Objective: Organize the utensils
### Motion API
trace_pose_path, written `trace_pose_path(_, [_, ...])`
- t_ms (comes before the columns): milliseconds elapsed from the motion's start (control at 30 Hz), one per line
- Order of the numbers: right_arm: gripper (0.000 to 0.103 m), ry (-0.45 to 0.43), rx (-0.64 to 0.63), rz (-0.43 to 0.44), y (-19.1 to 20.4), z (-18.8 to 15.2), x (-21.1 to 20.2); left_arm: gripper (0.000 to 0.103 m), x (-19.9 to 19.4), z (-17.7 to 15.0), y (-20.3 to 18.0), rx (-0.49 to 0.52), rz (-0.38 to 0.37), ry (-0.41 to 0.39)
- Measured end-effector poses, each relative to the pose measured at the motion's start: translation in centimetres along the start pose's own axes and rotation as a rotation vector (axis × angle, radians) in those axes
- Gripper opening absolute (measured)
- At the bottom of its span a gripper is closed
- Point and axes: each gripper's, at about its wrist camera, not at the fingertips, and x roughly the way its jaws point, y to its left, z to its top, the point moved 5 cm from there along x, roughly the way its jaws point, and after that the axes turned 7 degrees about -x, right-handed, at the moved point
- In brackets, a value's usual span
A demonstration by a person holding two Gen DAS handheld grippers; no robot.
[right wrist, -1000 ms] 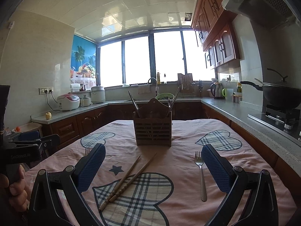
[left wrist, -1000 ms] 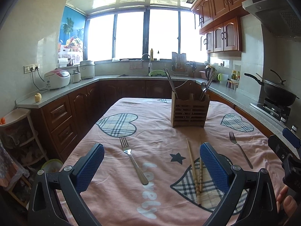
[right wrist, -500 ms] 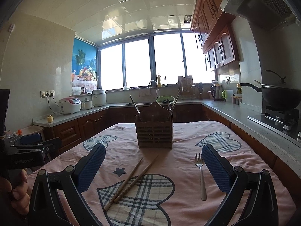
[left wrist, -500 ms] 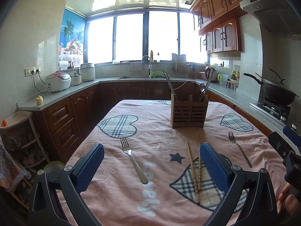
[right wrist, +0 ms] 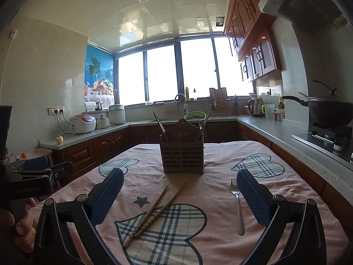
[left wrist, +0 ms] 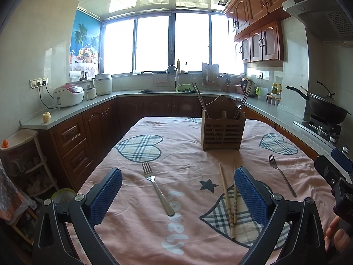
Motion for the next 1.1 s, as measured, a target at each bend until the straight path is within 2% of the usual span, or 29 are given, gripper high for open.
trace_pose_path(1100, [0.103, -0.004, -0.006, 0.007, 0.25, 0.25, 0.12, 0.102, 0.48, -0.24, -0.26, 0.003, 0.007, 0.003])
